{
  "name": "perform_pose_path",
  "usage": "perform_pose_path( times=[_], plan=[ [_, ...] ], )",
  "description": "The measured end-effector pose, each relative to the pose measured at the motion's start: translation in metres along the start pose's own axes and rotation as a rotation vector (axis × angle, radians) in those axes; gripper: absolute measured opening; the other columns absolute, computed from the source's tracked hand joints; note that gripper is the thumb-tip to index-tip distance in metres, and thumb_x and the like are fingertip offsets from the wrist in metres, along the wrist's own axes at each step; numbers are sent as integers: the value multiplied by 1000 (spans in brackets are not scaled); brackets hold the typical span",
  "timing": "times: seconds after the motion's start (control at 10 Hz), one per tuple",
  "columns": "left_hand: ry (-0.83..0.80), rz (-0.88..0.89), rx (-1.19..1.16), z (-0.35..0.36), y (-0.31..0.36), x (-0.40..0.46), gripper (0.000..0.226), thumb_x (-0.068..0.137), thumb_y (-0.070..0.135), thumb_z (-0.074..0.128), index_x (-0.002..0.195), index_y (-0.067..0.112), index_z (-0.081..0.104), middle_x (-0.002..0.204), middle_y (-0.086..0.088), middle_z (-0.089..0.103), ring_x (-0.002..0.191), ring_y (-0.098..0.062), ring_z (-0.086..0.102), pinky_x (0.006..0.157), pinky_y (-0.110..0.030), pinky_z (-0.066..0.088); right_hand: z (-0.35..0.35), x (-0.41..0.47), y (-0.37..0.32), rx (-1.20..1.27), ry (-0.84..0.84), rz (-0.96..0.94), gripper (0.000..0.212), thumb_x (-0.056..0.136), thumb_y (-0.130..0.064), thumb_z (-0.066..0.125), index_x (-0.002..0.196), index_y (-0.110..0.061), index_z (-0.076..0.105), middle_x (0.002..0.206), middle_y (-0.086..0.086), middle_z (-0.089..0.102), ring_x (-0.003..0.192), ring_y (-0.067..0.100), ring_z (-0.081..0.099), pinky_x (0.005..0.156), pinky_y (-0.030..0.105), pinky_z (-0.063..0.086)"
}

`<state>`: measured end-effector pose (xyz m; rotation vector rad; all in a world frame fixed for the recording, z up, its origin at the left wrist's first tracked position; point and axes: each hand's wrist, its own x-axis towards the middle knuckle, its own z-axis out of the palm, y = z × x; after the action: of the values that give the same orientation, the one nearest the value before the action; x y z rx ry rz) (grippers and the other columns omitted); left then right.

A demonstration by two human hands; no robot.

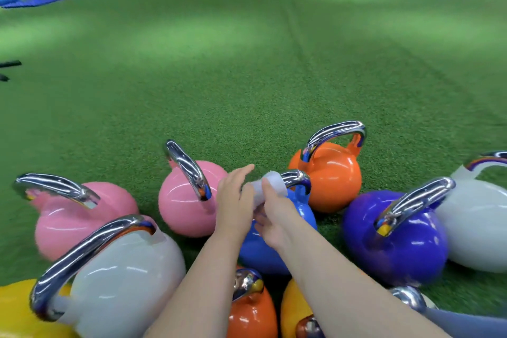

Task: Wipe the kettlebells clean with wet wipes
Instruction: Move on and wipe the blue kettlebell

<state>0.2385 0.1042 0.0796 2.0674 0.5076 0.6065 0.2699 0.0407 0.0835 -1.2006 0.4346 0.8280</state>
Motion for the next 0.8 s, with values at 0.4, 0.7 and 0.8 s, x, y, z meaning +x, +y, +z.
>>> perform_pose_path(
  times=[0.4,0.7,0.8],
  plan=[
    [122,-323,195,-9,-11,3,34,96,19,37,125,15,54,126,-9,57,118,-32,46,99,-41,33,2,44,-67,-1277,416,-424,95,77,-54,45,149,-4,8,153,13,25,140,27,26,111,27,24],
    [140,-397,133,-9,-9,12,32,97,23,34,116,14,59,120,-12,60,114,-33,50,94,-39,35,31,41,34,-173,428,-318,47,87,-42,58,114,-5,46,99,11,56,86,21,55,86,41,51],
    [111,-412,142,-11,-8,12,31,97,23,33,108,12,60,115,-14,61,110,-35,50,91,-40,36,30,44,25,-124,422,-317,51,88,-44,55,111,1,51,107,15,62,93,26,60,89,44,50]
  ],
)
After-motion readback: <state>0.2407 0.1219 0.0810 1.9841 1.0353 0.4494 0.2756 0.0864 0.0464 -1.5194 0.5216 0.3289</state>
